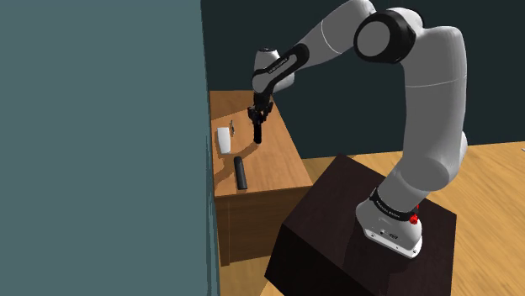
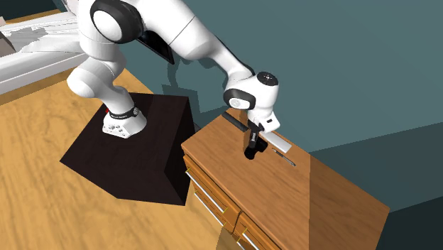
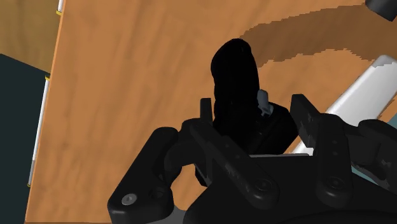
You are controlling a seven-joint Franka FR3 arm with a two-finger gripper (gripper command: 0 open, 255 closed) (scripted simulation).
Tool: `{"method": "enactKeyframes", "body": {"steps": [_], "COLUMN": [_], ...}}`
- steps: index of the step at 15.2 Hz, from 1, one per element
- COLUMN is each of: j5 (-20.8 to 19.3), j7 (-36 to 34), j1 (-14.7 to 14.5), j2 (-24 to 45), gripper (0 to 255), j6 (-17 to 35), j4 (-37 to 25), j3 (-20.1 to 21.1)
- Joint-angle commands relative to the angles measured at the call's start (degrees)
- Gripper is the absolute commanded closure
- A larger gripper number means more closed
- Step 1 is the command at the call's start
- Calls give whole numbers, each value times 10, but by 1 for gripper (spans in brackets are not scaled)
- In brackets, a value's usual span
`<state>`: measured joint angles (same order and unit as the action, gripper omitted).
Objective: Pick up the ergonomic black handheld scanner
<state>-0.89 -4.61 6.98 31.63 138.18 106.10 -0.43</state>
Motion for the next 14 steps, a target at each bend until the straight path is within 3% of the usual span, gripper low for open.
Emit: {"method": "enactKeyframes", "body": {"steps": [1,14], "j5": [0,0], "j7": [0,1], "j1": [0,0], "j2": [-10,-65], "gripper": [255,255], "j6": [-10,-75], "j4": [-1,-10], "j3": [0,0]}}
